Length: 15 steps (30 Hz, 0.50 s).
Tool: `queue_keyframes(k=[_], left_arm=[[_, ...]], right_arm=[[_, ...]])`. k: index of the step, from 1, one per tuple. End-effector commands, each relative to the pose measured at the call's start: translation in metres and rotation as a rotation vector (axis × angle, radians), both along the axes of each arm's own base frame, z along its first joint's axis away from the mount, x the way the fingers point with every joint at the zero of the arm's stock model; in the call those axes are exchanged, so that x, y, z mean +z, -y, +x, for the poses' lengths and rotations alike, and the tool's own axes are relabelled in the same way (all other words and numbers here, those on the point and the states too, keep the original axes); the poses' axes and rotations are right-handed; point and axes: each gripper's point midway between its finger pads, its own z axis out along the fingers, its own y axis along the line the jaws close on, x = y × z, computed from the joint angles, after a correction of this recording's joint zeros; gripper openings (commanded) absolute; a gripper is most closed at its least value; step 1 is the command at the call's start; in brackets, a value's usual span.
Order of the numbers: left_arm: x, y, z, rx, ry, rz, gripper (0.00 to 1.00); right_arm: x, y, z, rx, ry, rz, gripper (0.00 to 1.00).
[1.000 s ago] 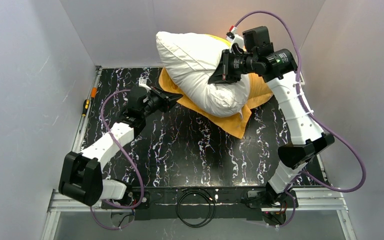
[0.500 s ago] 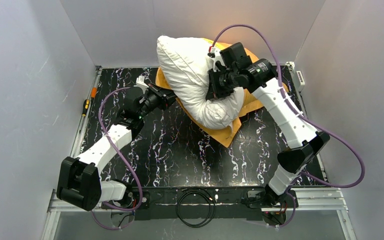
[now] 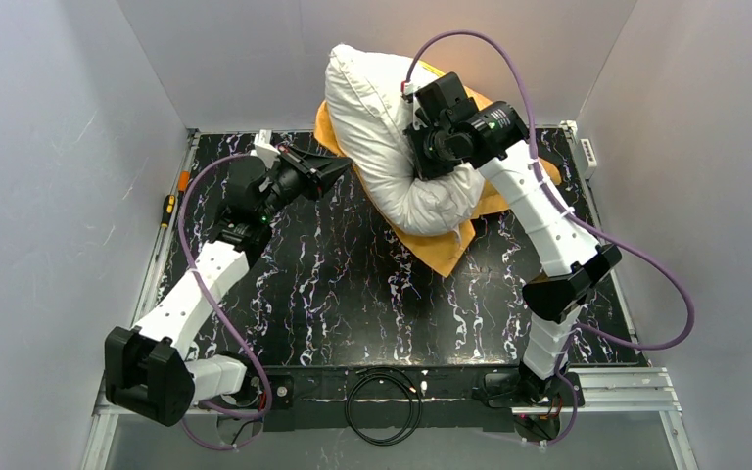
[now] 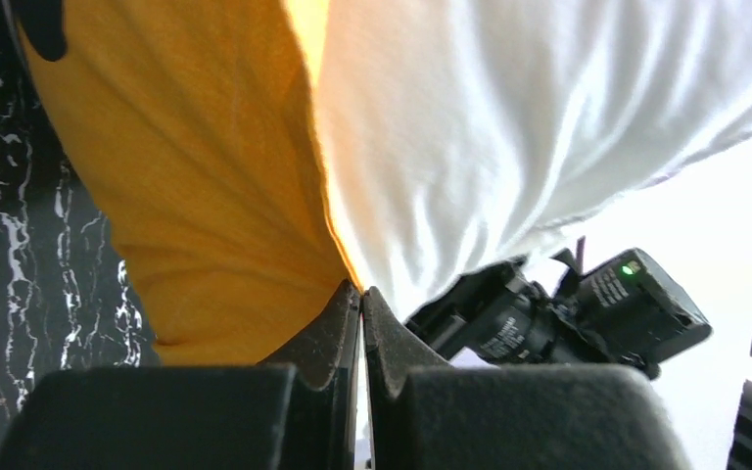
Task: Put the pillow into the pillowcase
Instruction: Stuff the pillow into the pillowcase.
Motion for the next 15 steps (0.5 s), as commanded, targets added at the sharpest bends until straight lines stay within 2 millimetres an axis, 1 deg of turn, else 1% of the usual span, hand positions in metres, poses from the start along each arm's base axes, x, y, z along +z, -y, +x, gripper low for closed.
queue_keyframes(k=[1,3,5,7,8,9,10,12,13,15], left_arm=[[0.187,-0.018,-0.115,-0.159,0.548,-0.175,0.00],[0.159,-0.014,-0.110,-0.166,0.460,-0.104,0.00],[0.124,-0.013,-0.104,-0.152,0.371,-0.025,0.00],[0.074,-0.016,-0.096,-0.121,0.223,0.083,0.00],[0.047,-0.021,-0.092,-0.087,0.136,0.147,0.00],[0.011,-0.028,-0.093,-0.067,0.008,0.219,0.11],[-0.013,-0.031,-0.095,-0.063,-0.071,0.254,0.25],[-0.049,-0.032,-0.098,-0.074,-0.160,0.286,0.54],[-0.061,-0.030,-0.098,-0.085,-0.193,0.278,0.63],[-0.085,-0.023,-0.099,-0.125,-0.249,0.254,0.72]], right_arm=[[-0.027,0.035,0.033,-0.094,0.032,-0.196,0.01],[-0.010,0.026,0.028,-0.083,0.056,-0.109,0.01],[0.006,0.015,0.023,-0.050,0.061,-0.011,0.01],[0.022,0.005,0.017,-0.035,0.061,0.095,0.01],[0.030,0.001,0.015,-0.031,0.062,0.150,0.01],[0.038,0.000,0.015,-0.040,0.059,0.200,0.01],[0.046,-0.003,0.014,-0.039,0.053,0.254,0.01],[0.062,-0.007,0.013,-0.046,0.050,0.343,0.01],[0.070,-0.010,0.014,-0.049,0.054,0.387,0.01],[0.082,-0.016,0.013,-0.042,0.042,0.465,0.01]])
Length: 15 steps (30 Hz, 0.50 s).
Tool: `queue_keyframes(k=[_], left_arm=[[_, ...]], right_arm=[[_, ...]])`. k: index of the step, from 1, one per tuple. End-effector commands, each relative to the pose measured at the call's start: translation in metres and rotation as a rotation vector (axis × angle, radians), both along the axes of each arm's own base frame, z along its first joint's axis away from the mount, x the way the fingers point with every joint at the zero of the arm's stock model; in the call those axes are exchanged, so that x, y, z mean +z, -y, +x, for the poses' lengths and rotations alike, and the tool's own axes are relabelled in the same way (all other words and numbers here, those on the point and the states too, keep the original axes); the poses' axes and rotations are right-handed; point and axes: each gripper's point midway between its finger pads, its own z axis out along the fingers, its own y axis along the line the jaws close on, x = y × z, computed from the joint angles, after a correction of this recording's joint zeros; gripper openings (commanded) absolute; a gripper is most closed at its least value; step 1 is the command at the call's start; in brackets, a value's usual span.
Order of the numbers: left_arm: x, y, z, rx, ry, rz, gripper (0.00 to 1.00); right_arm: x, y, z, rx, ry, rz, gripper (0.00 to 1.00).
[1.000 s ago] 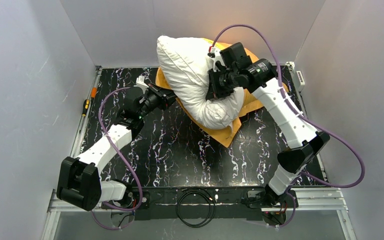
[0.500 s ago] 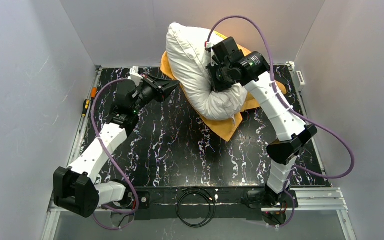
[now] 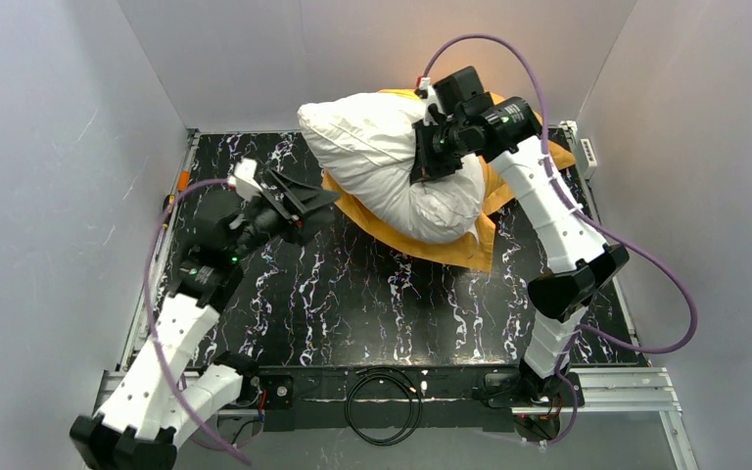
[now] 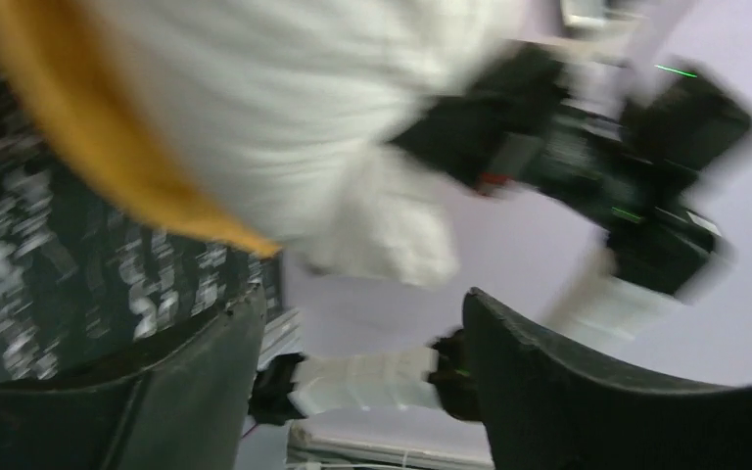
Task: Put the pillow into the pillowcase
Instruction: Stuff the pillow into the pillowcase.
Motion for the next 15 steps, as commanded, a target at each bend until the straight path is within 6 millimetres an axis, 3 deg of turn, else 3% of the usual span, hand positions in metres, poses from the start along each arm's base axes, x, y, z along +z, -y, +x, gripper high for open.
queue_keyframes(k=[1,5,12,15], left_arm=[[-0.127,0.009,0.006,-0.037,-0.370,0.128,0.76],[-0.157,0.017,0.024,-0.032,-0.409,0.138,0.88],[-0.151,0.051,0.068,-0.077,-0.344,0.161,0.92],[-0.157,0.060,0.080,-0.075,-0.364,0.170,0.92]], right_arm=[[0.088,-0.008,0.026,-0.091,0.176,0.325,0.01],[0.107,-0.014,0.027,-0.094,0.156,0.438,0.01],[0.117,-0.019,0.025,-0.091,0.133,0.504,0.01],[0.119,-0.019,0.024,-0.092,0.129,0.520,0.01]])
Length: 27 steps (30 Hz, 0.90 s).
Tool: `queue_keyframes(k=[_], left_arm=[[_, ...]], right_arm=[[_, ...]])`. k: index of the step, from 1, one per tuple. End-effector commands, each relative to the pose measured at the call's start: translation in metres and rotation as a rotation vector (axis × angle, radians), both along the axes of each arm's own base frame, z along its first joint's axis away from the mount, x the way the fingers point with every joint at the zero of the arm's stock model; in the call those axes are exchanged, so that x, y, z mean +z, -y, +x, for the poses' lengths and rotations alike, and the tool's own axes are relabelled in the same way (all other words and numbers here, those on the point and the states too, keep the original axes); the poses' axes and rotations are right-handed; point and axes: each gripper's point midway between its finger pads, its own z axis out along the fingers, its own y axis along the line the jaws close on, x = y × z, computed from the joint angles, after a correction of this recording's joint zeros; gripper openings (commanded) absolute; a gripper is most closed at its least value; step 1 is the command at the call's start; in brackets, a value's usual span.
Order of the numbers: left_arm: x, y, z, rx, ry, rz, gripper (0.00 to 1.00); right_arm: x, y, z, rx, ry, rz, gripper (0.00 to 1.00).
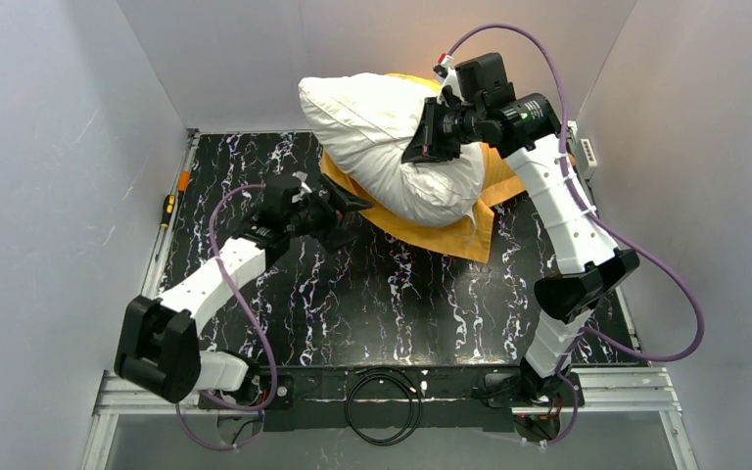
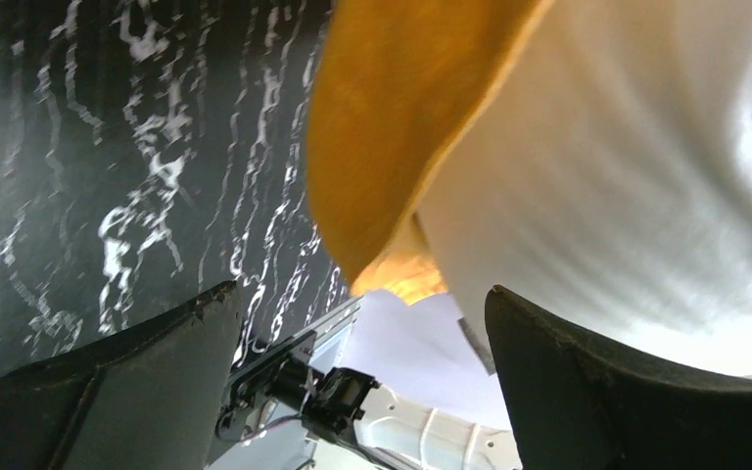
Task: Put the pillow into the pillowcase
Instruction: Stuff the pillow into the pillowcase.
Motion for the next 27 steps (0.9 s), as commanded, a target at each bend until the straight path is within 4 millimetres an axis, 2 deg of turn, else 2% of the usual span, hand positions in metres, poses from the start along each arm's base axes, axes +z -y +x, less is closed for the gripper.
queue_keyframes(k=[1,6,9,14,18,21,22,23,25,27], left_arm=[[0.020,0.017,0.021,-0.016,0.084,-0.014,0.92],[-0.006,0.024,0.040,0.035,0.033,-0.016,0.90],[-0.014,0.031,0.054,0.050,0.024,-0.029,0.90],[-0.021,0.043,0.084,0.078,0.032,-0.051,0.90],[-0.023,0.044,0.108,0.147,0.050,-0.058,0.90],[-0.018,0.043,0.126,0.204,0.091,-0.087,0.85],[-0.016,0.045,0.131,0.209,0.105,-0.106,0.79],[-0.010,0.048,0.136,0.210,0.130,-0.135,0.66],[0.006,0.053,0.143,0.203,0.187,-0.205,0.33],[0.031,0.058,0.145,0.184,0.265,-0.290,0.02]], right_arm=[[0.069,-0.002,0.012,-0.040,0.185,0.180,0.01],[0.081,-0.004,0.013,-0.047,0.184,0.234,0.01],[0.086,-0.006,0.012,-0.048,0.176,0.265,0.01],[0.092,-0.006,0.007,-0.049,0.164,0.301,0.01],[0.094,-0.006,0.002,-0.049,0.153,0.319,0.01],[0.093,-0.004,0.000,-0.053,0.150,0.316,0.01],[0.091,-0.003,0.000,-0.055,0.152,0.302,0.01],[0.087,-0.001,0.001,-0.060,0.153,0.283,0.01],[0.078,0.006,0.003,-0.080,0.156,0.233,0.01],[0.068,0.013,0.006,-0.100,0.160,0.181,0.01]])
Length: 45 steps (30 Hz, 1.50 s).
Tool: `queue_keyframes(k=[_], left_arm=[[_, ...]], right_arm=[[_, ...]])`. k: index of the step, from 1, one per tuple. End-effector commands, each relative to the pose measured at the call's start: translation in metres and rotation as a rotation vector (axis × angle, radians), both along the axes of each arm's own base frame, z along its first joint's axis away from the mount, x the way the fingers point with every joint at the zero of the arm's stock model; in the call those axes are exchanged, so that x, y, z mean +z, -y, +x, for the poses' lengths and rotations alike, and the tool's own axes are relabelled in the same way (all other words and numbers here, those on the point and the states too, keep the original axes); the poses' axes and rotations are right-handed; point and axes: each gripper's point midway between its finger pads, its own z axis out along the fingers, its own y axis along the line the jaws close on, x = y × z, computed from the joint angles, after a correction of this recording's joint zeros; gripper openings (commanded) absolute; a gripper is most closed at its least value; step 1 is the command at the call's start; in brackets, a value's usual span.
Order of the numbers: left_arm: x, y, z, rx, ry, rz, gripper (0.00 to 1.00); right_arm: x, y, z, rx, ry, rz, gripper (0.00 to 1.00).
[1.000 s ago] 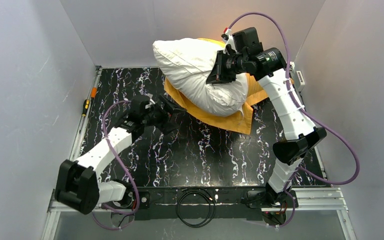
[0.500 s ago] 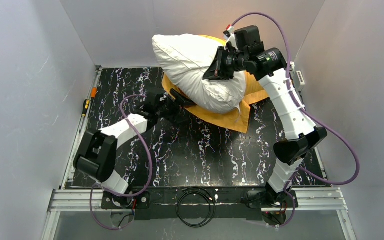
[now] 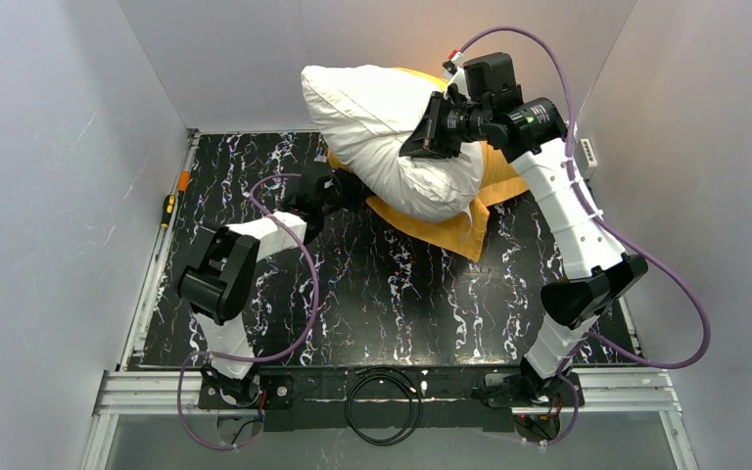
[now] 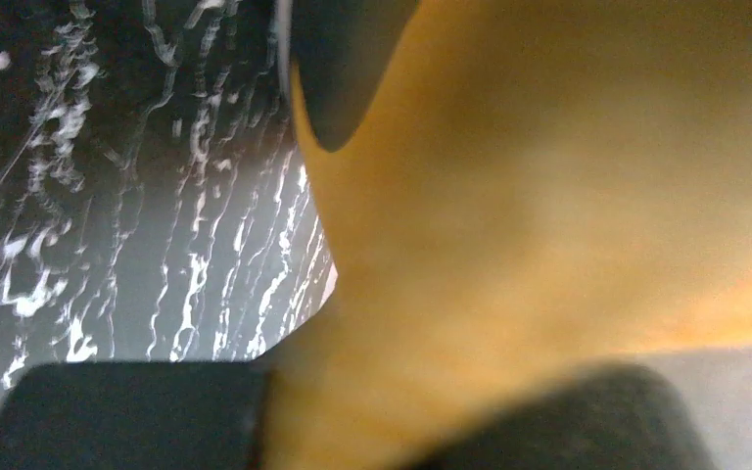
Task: Put the pillow into the pillowcase
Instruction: Stuff the pillow into the pillowcase.
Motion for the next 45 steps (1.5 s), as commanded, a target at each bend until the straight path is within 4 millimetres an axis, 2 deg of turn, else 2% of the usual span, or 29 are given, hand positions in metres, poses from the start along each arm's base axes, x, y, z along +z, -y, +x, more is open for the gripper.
queue_keyframes(k=[1,6,9,11,16,20,23,27,31,33,35,37,39,41,43,45], left_arm=[[0.085,0.009,0.023,0.016,0.267,-0.201,0.00],[0.147,-0.004,-0.002,-0.023,0.415,-0.255,0.00],[0.194,-0.020,-0.027,-0.032,0.516,-0.283,0.00],[0.229,-0.031,-0.047,-0.030,0.593,-0.286,0.00],[0.346,-0.059,-0.104,-0.026,0.830,-0.199,0.00],[0.425,-0.075,-0.136,-0.015,0.970,-0.161,0.00],[0.471,-0.078,-0.147,-0.019,1.047,-0.191,0.00],[0.522,-0.079,-0.153,-0.012,1.133,-0.234,0.00],[0.523,-0.062,-0.129,-0.068,1.075,-0.282,0.00],[0.523,-0.051,-0.112,-0.090,1.063,-0.291,0.00],[0.526,-0.040,-0.105,-0.137,1.056,-0.303,0.00],[0.520,-0.024,-0.101,-0.203,1.025,-0.330,0.00],[0.503,-0.005,-0.099,-0.268,0.977,-0.335,0.00],[0.475,0.015,-0.100,-0.328,0.912,-0.321,0.00],[0.443,0.032,-0.104,-0.374,0.859,-0.282,0.00],[0.397,0.044,-0.103,-0.394,0.777,-0.231,0.00]], right_arm=[[0.046,0.023,0.005,-0.068,0.196,0.010,0.01],[0.031,0.035,0.009,-0.079,0.210,-0.079,0.01],[0.031,0.035,0.009,-0.064,0.225,-0.090,0.02],[0.036,0.034,0.008,-0.056,0.243,-0.079,0.09],[0.075,0.025,0.005,-0.030,0.341,0.038,0.18],[0.107,0.022,0.004,-0.034,0.408,0.142,0.27],[0.130,0.026,0.002,-0.059,0.457,0.210,0.38],[0.146,0.033,0.002,-0.070,0.486,0.267,0.41],[0.131,0.037,-0.004,-0.065,0.457,0.246,0.41],[0.114,0.039,-0.008,-0.063,0.428,0.223,0.41],[0.091,0.041,-0.014,-0.052,0.384,0.196,0.41],[0.063,0.041,-0.021,-0.033,0.334,0.174,0.42],[0.036,0.041,-0.030,-0.015,0.283,0.165,0.42],[0.007,0.044,-0.040,-0.002,0.236,0.141,0.44],[-0.027,0.055,-0.050,-0.015,0.189,0.071,0.49],[-0.064,0.072,-0.060,-0.051,0.140,-0.023,0.59]])
